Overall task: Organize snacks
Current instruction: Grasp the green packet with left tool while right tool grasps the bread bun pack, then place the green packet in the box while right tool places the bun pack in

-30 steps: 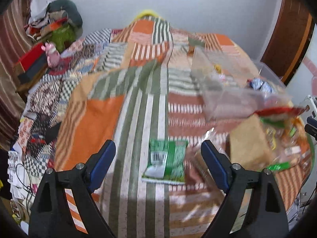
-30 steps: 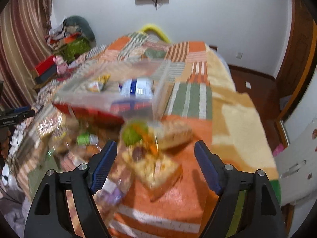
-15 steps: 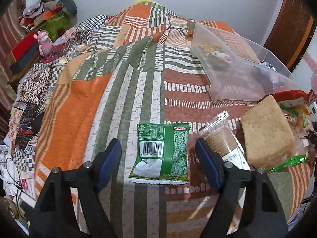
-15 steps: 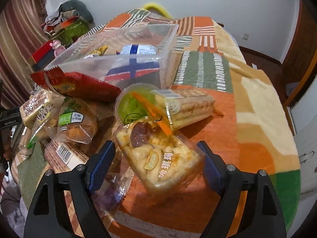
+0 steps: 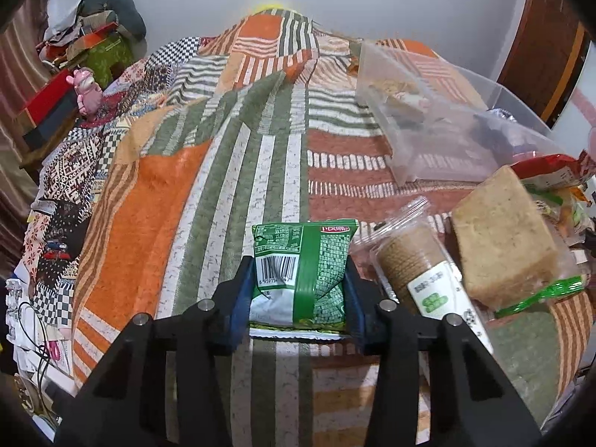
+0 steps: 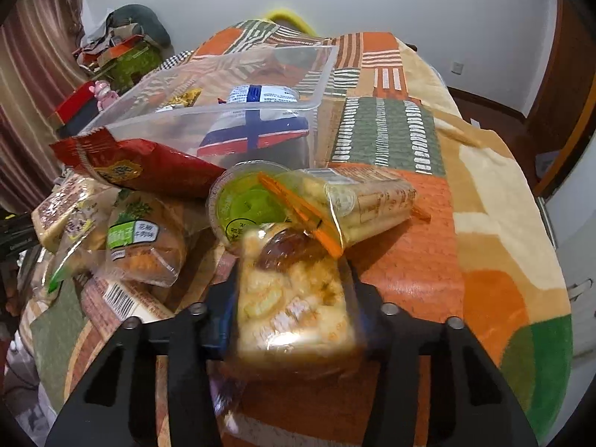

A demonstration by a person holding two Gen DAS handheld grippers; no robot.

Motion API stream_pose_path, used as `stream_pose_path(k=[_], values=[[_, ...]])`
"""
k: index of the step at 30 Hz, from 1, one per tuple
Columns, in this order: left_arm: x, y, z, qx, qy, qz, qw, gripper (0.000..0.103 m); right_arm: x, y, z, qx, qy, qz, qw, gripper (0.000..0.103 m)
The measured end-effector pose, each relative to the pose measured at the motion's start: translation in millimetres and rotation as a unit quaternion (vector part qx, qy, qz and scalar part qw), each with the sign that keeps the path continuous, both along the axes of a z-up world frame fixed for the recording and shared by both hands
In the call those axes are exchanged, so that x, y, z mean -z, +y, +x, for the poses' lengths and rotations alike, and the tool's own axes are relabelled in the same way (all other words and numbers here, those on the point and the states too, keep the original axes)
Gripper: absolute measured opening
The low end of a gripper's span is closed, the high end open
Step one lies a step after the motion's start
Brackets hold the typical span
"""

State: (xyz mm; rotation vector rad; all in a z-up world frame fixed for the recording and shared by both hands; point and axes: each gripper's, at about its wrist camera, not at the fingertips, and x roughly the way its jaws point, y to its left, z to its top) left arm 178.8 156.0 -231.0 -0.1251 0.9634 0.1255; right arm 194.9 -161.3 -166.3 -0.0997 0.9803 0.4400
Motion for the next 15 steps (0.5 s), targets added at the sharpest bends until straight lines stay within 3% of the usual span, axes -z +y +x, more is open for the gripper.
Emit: stream_pose_path(k=[8, 15], values=[[-36.2, -10.5, -7.5, 0.009, -0.040, 0.003, 0.9992, 0.044, -17.1, -5.2, -13.1, -0.008, -0.018, 0.015, 1.000, 0.042], [-72.7, -25.9, -7.5, 0.022, -0.080, -0.007, 0.9965, 0.044, -49.8, -5.2, -20.7, -0.014, -0.060, 0.028, 0.998, 0.042]])
